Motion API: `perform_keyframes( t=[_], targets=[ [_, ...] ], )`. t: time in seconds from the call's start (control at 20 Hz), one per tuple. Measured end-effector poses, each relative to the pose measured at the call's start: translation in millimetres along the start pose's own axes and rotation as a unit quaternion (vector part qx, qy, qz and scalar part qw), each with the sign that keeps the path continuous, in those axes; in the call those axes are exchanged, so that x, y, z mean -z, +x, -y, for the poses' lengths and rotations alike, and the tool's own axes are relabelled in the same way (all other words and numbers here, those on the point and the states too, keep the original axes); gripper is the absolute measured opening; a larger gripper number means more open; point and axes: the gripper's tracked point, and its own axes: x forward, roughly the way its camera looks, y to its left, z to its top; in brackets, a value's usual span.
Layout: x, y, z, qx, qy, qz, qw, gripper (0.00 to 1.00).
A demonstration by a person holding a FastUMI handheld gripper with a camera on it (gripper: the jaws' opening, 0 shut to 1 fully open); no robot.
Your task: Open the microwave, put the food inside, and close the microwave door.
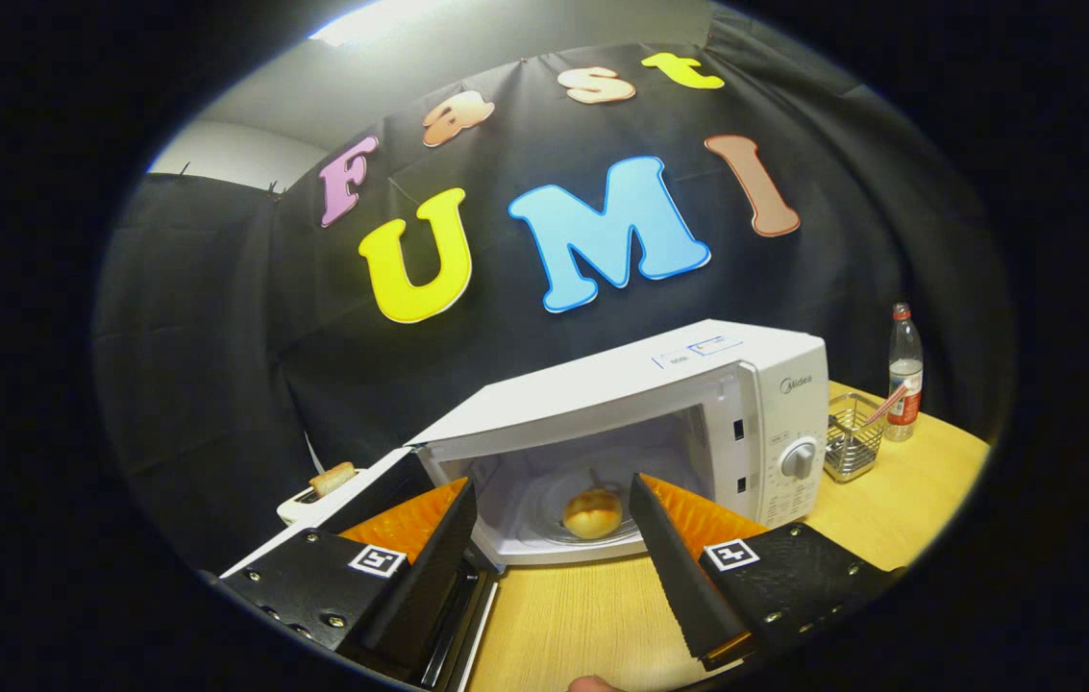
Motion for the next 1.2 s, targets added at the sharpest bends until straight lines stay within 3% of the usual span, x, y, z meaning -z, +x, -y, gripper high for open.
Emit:
perform_keyframes(
  t=[0.45, 0.8, 1.2],
  targets=[
    [-15.2, -108.1, -47.9, -0.039, -0.052, 0.023, 0.998, 0.97],
    [4.0, -162.9, -99.2, -0.085, -0.099, 0.01, 0.991, 0.97],
    [40.4, -204.9, -188.4, -0.184, -0.119, -0.015, 0.976, 0.97]
  ],
)
